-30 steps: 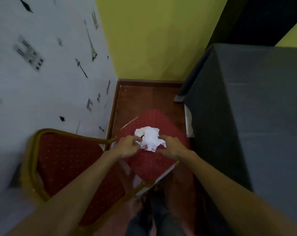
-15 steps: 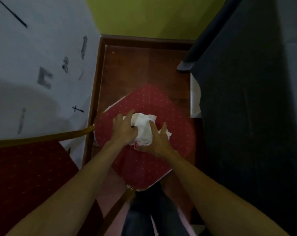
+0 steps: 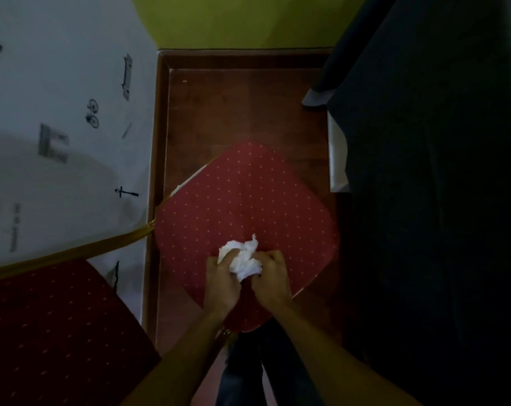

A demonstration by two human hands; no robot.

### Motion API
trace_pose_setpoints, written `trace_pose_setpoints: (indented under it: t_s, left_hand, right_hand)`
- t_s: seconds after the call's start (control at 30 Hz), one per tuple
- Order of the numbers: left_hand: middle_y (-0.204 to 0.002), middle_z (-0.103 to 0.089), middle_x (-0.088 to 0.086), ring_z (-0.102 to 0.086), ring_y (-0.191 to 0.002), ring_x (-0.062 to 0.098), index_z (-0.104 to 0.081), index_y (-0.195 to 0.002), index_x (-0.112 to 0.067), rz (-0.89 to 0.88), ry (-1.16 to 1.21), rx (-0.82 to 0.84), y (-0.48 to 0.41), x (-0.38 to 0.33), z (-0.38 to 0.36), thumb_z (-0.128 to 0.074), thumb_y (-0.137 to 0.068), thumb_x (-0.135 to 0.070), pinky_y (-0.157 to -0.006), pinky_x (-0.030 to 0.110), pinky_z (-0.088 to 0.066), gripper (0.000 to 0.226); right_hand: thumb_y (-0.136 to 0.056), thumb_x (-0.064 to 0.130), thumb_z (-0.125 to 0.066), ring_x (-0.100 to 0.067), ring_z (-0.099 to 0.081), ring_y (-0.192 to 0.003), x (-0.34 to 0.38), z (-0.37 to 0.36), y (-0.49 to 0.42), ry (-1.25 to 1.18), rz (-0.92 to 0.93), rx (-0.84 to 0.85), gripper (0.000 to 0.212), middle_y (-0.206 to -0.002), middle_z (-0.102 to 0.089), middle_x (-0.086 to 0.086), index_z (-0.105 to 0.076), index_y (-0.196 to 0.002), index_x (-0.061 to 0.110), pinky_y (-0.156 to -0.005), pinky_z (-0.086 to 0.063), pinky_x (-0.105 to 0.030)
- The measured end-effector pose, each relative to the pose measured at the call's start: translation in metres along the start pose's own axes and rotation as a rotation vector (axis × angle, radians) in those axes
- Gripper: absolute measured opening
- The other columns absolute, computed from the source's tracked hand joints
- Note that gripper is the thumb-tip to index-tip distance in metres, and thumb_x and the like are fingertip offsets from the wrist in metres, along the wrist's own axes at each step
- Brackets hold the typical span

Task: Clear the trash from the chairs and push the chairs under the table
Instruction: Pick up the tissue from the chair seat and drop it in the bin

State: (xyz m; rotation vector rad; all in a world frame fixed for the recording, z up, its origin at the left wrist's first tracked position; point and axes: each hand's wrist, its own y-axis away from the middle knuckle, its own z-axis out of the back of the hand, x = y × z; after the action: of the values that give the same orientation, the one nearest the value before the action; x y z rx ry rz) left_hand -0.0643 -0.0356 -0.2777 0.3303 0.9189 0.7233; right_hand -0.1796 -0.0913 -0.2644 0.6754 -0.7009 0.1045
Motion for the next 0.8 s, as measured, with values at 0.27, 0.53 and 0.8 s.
trace_pose_setpoints:
  t_s: [0.27, 0.53, 0.8]
  left_hand:
    - [-0.097, -0.074, -0.014, -0.069, -0.087, 0.008, -0.070, -0.122, -0.032, 0.116, 0.259, 0.030, 0.070, -0.070, 0.034, -0.055, -0.095, -0.006, -0.069, 0.010, -0.051, 0.040]
    - [-0.105, -0.077, -0.015, -0.072, -0.097, 0.009, -0.069, -0.111, -0.054, -0.109, 0.325, 0.082, 0.168, -0.097, 0.104, -0.068, -0.078, -0.014, -0.083, 0.034, -0.061, 0.052]
    - [-0.104, -0.079, -0.007, -0.074, -0.097, 0.016, -0.075, -0.112, -0.031, -0.249, 0.408, 0.209, 0.308, -0.100, 0.133, -0.077, -0.076, 0.000, -0.080, 0.035, -0.063, 0.048]
  right_hand:
    - [-0.083, -0.011, -0.059, 0.011, -0.058, -0.074, 0.028, 0.046, 0.077, -0.259, 0.017, -0.269, 0.022, -0.081, -0.060, 0.018, -0.075, -0.092, 0.000, -0.076, -0.041, -0.003]
    - [-0.084, -0.013, -0.058, 0.007, -0.059, -0.082, 0.068, 0.074, 0.197, -0.339, 0.164, -0.447, 0.034, -0.096, -0.065, 0.011, -0.075, -0.107, 0.004, -0.076, -0.042, 0.000]
    - [-0.097, 0.013, -0.058, -0.002, -0.063, -0.102, 0.069, 0.091, 0.351, -0.482, 0.060, -0.431, 0.033, -0.117, -0.070, 0.010, -0.068, -0.127, 0.024, -0.076, -0.045, -0.007]
